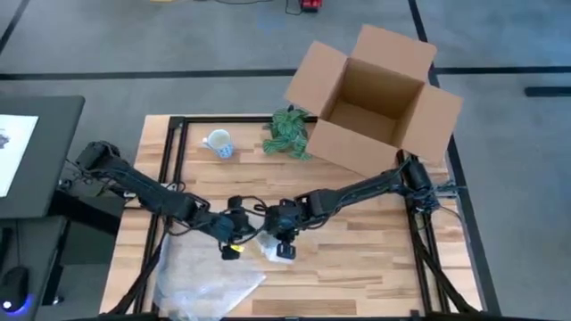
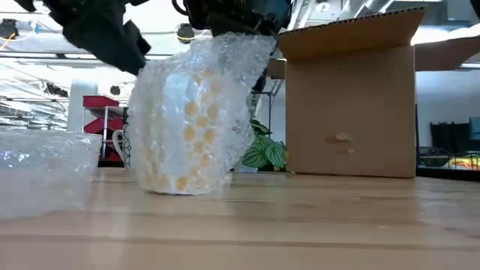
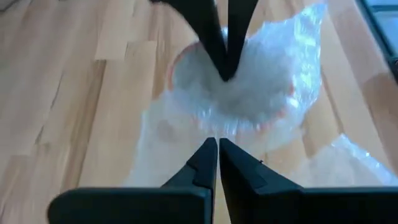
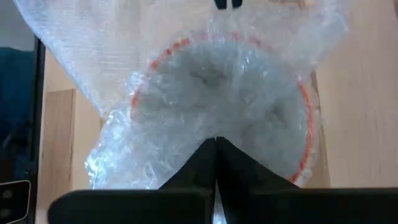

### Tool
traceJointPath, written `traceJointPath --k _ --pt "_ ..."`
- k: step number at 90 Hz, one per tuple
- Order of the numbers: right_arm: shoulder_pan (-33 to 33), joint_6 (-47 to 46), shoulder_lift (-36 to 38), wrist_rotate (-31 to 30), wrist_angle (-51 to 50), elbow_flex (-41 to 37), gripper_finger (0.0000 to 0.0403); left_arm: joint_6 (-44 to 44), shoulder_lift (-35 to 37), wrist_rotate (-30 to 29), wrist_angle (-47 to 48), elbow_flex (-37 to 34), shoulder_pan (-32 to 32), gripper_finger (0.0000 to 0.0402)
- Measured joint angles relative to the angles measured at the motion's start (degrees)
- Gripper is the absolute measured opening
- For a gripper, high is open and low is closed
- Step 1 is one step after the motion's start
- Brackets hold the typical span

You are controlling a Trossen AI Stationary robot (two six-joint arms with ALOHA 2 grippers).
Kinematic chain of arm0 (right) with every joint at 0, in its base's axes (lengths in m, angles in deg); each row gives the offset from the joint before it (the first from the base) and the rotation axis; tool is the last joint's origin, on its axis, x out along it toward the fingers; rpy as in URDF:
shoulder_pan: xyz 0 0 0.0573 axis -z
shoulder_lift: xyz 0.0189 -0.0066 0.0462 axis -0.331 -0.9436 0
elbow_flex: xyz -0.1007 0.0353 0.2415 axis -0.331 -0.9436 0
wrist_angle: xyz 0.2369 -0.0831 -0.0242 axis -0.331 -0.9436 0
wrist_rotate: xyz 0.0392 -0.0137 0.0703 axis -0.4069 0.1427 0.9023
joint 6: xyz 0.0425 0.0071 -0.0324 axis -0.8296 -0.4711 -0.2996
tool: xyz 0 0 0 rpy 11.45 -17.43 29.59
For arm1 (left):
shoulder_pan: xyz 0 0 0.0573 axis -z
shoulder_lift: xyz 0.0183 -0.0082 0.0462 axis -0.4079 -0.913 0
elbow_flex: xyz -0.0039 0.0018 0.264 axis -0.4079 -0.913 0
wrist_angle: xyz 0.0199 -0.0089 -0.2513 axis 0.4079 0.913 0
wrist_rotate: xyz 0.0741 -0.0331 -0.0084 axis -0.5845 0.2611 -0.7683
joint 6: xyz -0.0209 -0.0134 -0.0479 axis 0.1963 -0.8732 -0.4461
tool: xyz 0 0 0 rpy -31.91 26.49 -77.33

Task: Wrap mug
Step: Wrap the yellow mug

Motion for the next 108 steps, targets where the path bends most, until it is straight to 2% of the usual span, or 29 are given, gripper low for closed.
traceJointPath --k 14,37,65,76,91,108 --pt "-0.1 1.4 -0.3 0.2 -1.0 2.7 0.0 -1.4 -3.1 -2.2 -4.3 -2.6 0.0 0.0" --pt "-0.1 1.7 -0.9 2.4 -1.0 3.8 0.0 2.3 -9.5 -3.4 -16.0 -2.9 -0.9 0.0" --pt "0.0 1.5 -6.2 6.8 -0.9 4.3 0.0 2.0 -12.2 -3.2 -17.3 -2.8 -1.3 0.0" --pt "0.0 1.5 -7.1 7.9 -1.1 4.3 0.0 2.0 -10.2 -3.3 -14.9 -2.8 -1.0 0.0" --pt "0.0 1.5 -7.1 7.9 -2.0 4.4 0.0 -0.9 -3.6 -3.4 -6.4 -2.8 0.7 0.0" --pt "0.7 1.5 -5.1 7.5 -2.8 4.0 0.0 -0.7 0.6 -3.3 -6.9 -2.7 3.4 0.0"
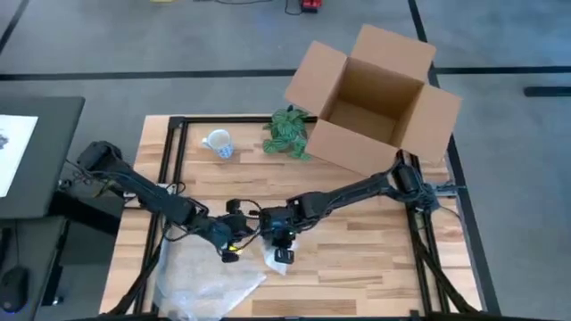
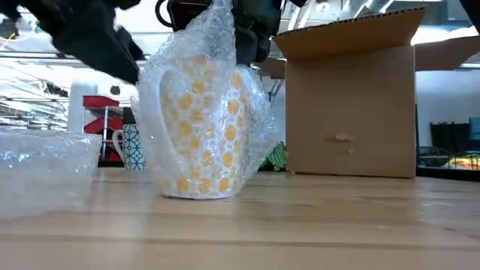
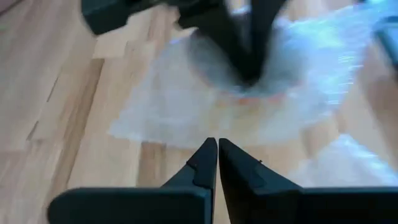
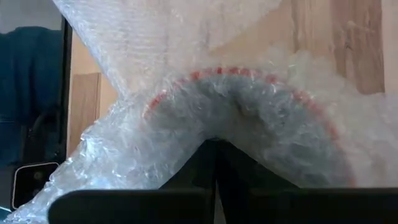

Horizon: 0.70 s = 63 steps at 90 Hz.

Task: Wrap mug
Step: Wrap the yellow mug

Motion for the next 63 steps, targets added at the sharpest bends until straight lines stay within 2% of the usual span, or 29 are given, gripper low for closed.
traceJointPath --k 17,32,50,63 --pt "0.2 0.4 3.7 -3.2 -1.7 -0.5 0.0 0.0 -1.3 -0.2 -0.5 0.0 0.4 0.0" --pt "0.3 1.0 7.6 -3.6 -2.4 -0.4 0.0 -0.4 -1.6 -0.2 -0.6 0.0 0.4 0.0" --pt "-0.3 1.4 8.6 -3.2 -2.0 -0.3 0.0 -0.4 -1.6 -0.2 -0.2 0.0 0.4 0.0" --pt "-0.6 1.6 6.9 0.5 -0.8 -0.1 0.0 -0.4 -1.6 -0.4 -0.4 0.0 0.4 0.0"
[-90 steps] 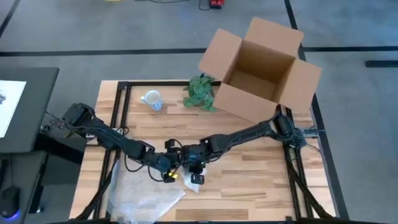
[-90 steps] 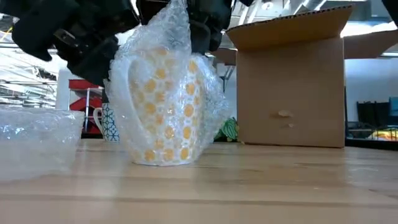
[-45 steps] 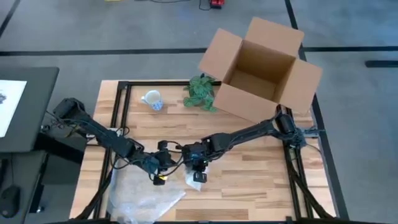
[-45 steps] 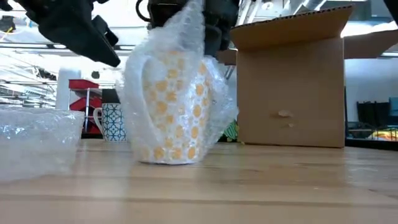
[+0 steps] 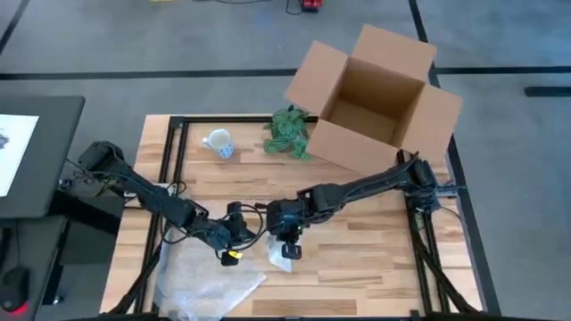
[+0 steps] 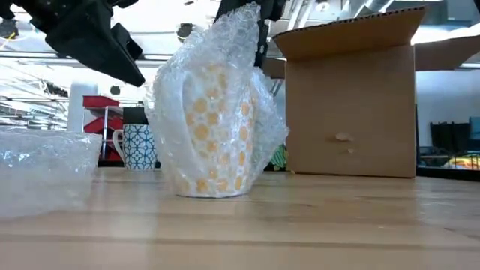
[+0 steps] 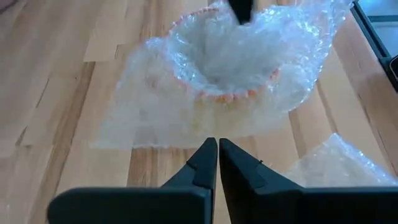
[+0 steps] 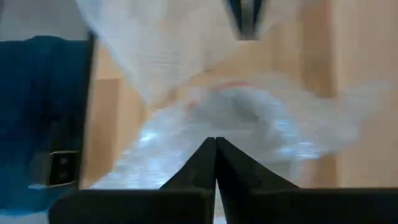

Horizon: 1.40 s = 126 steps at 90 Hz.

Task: Wrap mug
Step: Wrap the yellow mug

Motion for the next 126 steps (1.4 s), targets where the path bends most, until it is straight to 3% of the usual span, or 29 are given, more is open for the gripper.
traceJointPath --k 37,66,97,126 --pt "1.7 -0.1 -8.7 2.3 -1.0 0.4 0.0 -0.3 0.0 -0.2 0.0 0.0 0.0 0.0" --pt "1.6 0.8 -5.7 0.6 -1.9 0.9 0.0 -0.3 0.0 -0.5 0.0 0.0 0.0 0.0" --pt "0.0 4.6 -1.1 -5.5 -13.5 11.3 0.0 -0.4 0.0 -0.5 0.2 0.0 0.0 0.0" --pt "-2.7 7.4 -2.8 -1.9 -13.5 13.1 0.0 -0.6 0.0 -0.6 0.5 0.0 0.0 0.0"
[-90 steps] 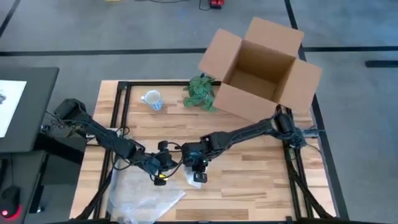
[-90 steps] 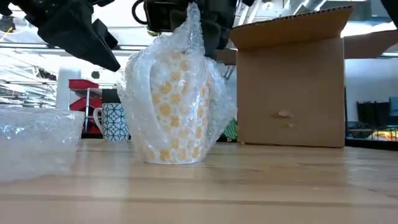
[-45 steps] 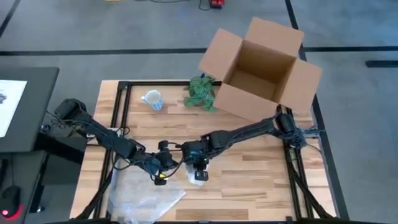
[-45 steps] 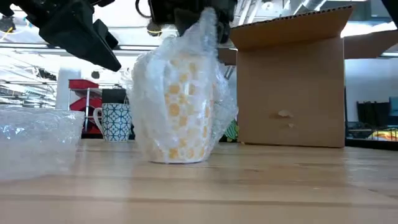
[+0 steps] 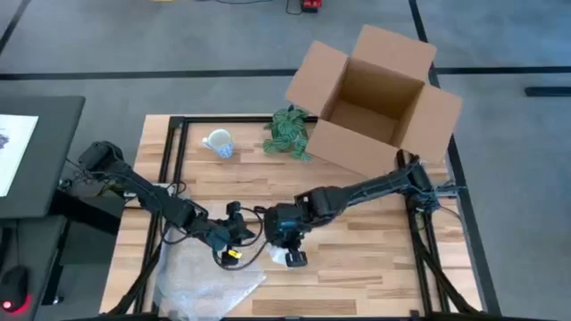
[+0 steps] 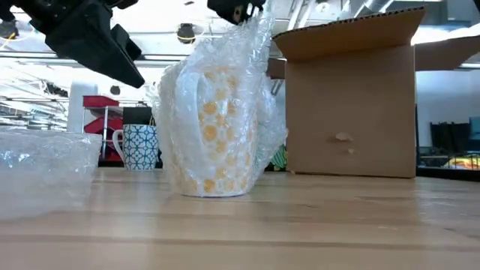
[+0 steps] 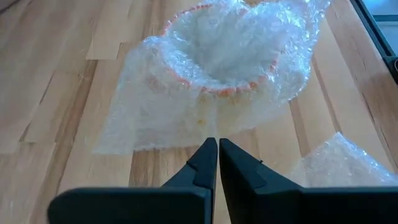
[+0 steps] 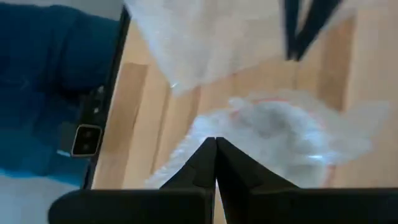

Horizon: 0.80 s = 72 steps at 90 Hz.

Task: Wrap mug
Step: Wrap the yellow mug

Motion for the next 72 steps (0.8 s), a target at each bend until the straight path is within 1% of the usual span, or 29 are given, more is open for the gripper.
traceJointPath --k 21,49,72 --pt "1.9 -0.4 -4.8 0.2 0.6 0.0 0.0 -0.5 0.0 0.0 0.1 0.0 0.0 0.0" --pt "4.0 -1.0 -9.8 2.5 -0.5 0.3 0.0 -0.8 0.0 0.0 0.1 0.0 0.0 0.0" --pt "4.1 -0.8 -11.9 2.6 1.2 -0.1 0.0 -1.1 0.0 0.0 0.1 0.0 0.0 0.0"
